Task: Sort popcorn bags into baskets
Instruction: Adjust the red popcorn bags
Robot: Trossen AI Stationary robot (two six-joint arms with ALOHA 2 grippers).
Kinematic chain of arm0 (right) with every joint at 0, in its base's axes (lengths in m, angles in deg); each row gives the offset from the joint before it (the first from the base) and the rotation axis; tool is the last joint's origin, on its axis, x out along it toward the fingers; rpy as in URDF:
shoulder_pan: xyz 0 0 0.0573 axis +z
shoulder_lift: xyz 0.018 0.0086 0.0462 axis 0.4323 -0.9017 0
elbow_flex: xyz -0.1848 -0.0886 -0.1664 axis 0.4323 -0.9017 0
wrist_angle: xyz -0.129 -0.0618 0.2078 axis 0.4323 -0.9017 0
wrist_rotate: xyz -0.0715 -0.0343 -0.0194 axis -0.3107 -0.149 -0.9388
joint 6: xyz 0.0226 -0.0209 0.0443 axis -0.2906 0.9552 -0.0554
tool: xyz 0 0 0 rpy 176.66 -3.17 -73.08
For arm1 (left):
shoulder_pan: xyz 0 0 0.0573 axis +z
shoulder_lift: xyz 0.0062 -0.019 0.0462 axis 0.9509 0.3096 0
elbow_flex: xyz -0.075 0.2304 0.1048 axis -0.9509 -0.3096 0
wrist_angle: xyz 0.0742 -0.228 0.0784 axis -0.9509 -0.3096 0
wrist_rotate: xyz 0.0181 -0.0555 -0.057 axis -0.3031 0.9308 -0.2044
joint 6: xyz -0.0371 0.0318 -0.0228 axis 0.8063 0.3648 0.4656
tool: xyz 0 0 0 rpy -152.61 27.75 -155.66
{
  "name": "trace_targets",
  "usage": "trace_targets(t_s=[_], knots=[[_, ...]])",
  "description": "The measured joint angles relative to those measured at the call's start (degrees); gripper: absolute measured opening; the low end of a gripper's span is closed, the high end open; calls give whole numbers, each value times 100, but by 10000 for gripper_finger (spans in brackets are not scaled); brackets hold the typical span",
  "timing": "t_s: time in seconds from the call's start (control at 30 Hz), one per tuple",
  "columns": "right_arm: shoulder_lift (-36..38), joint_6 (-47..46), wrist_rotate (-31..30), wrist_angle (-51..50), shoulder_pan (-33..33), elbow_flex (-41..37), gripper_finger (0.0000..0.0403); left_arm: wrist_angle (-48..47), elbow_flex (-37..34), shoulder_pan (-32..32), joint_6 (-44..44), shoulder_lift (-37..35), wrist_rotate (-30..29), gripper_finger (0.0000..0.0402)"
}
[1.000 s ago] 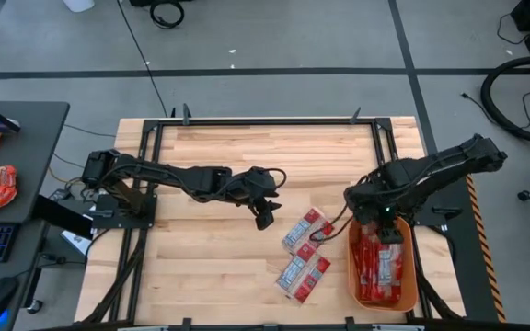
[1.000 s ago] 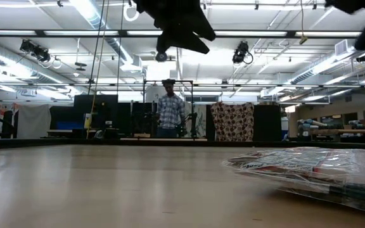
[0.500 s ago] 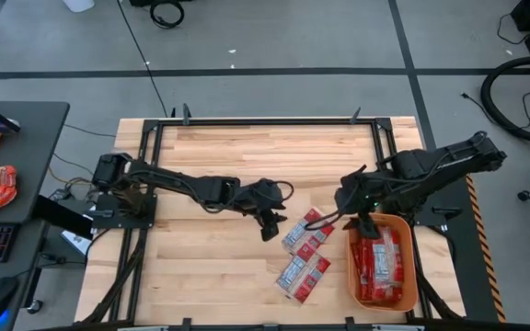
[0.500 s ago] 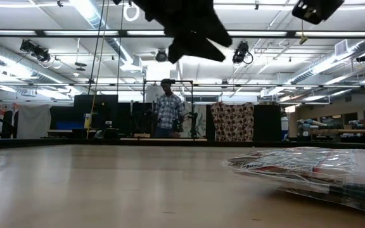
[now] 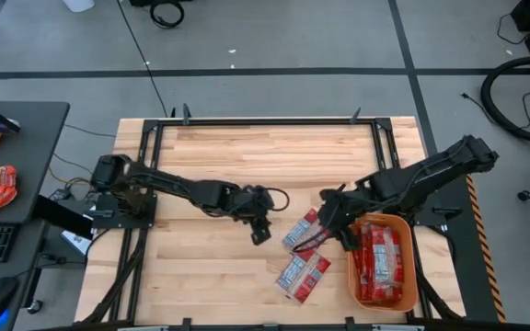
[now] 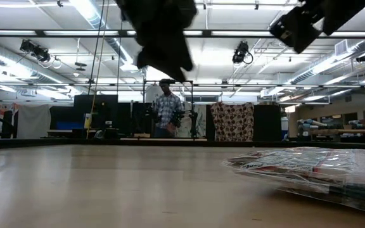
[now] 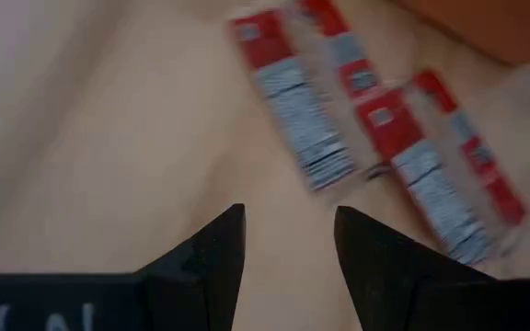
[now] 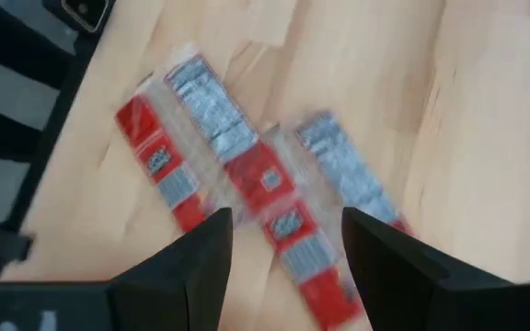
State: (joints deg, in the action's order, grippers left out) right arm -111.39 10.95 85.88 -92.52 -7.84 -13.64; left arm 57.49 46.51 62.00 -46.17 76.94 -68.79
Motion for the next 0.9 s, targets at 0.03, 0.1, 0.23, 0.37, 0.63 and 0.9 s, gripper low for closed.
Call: trace_targets(t_s=[0.03, 0.1, 0.23, 0.37, 0.63, 0.9], knots=[[-57, 87, -5, 225, 23, -78, 210, -294, 8, -45, 0, -139, -200, 172], [-176, 298, -7, 582, 55, -236, 210, -979, 6, -150, -10, -420, -644, 172], [-526, 896, -17, 1356, 163, -532, 210, -1700, 4, -295, -73, -980, -1084, 172], [-1044, 1070, -20, 2126, 180, -749, 210, -1947, 2, -307, -72, -1421, -1243, 171], [-2323, 1315, -58, 2695, 109, -769, 210, -2071, 4, -298, 108, -2066, -1526, 171], [-2714, 1637, -571, 2720, -644, -738, 199, -2138, 6, -302, 290, -2297, -1499, 171]])
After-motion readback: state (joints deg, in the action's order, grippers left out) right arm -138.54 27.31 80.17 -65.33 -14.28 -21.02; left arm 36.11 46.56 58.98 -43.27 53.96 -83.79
